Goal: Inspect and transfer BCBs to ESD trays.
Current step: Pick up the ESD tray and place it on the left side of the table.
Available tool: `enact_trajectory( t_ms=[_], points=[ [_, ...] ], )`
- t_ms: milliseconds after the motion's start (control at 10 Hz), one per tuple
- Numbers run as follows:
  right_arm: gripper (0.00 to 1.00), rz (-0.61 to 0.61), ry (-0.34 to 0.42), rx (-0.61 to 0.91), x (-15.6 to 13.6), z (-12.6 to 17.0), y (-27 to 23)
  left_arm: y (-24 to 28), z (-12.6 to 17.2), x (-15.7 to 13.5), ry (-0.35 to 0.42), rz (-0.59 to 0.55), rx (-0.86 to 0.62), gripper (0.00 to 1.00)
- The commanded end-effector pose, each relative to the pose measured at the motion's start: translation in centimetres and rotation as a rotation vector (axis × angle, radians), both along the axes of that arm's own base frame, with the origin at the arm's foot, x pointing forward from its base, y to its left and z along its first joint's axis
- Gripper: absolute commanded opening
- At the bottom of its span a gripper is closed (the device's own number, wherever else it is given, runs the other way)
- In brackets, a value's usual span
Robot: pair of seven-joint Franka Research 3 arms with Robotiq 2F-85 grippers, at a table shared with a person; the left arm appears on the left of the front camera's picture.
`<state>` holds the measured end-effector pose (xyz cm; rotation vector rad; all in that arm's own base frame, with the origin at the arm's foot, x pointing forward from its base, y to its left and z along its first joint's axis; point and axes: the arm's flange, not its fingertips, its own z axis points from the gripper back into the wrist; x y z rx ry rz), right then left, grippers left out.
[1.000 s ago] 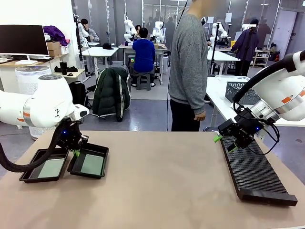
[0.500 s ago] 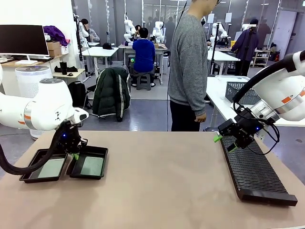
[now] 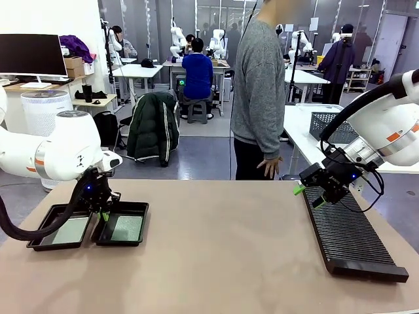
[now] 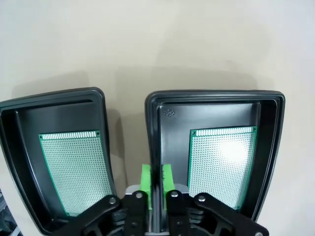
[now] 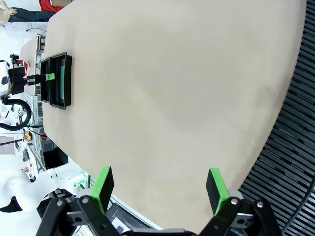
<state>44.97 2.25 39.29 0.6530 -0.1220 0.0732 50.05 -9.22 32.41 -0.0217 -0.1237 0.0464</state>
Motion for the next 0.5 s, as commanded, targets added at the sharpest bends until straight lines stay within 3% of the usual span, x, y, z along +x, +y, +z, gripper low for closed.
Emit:
enact_trajectory(
  t_ms=[0, 100, 200, 300, 400],
  points=[
    [1.00, -0.011, 0.005, -0.003, -0.01, 0.00, 0.12, 0.02, 0.04, 0.23, 0.007, 0.026, 0.028, 0.39],
    [1.00, -0.011, 0.005, -0.003, -0.01, 0.00, 0.12, -0.09, -0.05, 0.17, 0.008, 0.024, 0.027, 0.42],
    [1.00, -0.011, 0.005, -0.003, -0.01, 0.00, 0.12, -0.14, -0.03, 0.11, 0.009, 0.022, 0.029, 0.57],
    [1.00, -0.011, 0.005, -0.003, -0.01, 0.00, 0.12, -0.18, -0.04, 0.08, 0.012, 0.023, 0.031, 0.60],
    [1.00, -0.011, 0.005, -0.003, -0.01, 0.00, 0.12, -0.21, 0.03, 0.07, 0.014, 0.022, 0.032, 0.75]
  ],
)
